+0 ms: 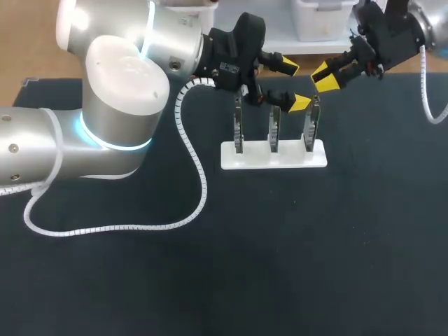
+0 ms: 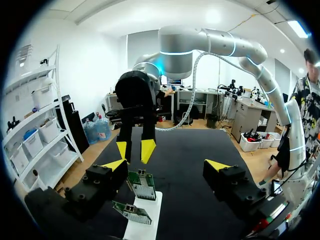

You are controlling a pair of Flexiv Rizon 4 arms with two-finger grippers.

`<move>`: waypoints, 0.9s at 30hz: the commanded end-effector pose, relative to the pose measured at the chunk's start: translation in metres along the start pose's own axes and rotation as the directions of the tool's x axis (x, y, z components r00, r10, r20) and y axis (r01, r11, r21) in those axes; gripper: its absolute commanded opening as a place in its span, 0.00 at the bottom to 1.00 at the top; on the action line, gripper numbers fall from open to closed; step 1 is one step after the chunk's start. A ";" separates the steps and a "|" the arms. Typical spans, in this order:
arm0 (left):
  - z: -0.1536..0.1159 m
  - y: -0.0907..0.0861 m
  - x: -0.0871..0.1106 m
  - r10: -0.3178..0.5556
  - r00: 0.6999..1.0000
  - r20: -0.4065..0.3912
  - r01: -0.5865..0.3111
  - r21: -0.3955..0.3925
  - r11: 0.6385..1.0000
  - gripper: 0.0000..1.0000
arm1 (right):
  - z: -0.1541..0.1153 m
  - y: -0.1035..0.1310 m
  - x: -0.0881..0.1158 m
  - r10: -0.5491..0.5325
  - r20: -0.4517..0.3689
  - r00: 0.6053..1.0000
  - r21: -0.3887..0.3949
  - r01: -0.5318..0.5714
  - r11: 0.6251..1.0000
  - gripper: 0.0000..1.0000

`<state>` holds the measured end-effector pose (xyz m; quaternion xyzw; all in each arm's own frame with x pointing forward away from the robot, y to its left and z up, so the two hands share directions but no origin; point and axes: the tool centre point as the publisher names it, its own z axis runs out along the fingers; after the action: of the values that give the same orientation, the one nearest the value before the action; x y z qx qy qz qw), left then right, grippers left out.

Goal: Pick up the optical module with the left hand, and insert it into the network port with the right hand.

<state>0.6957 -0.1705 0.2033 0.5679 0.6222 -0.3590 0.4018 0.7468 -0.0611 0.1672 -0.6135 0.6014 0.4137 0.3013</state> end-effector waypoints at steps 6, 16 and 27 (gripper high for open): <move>0.000 -0.001 -0.001 -0.002 1.000 -0.005 0.002 -0.003 1.000 1.00 | -0.012 0.009 -0.008 0.001 -0.019 1.000 0.024 -0.001 1.000 1.00; 0.000 -0.001 -0.001 -0.002 1.000 -0.005 0.002 -0.003 1.000 1.00 | -0.013 0.009 -0.008 0.005 -0.041 0.999 0.023 -0.004 1.000 1.00; 0.000 -0.001 -0.001 -0.002 1.000 -0.005 0.002 -0.003 1.000 1.00 | -0.013 0.009 -0.008 0.005 -0.041 0.999 0.023 -0.004 1.000 1.00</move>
<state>0.6957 -0.1705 0.2033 0.5679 0.6222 -0.3590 0.4018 0.7420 -0.0691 0.1815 -0.6175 0.6127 0.3962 0.2938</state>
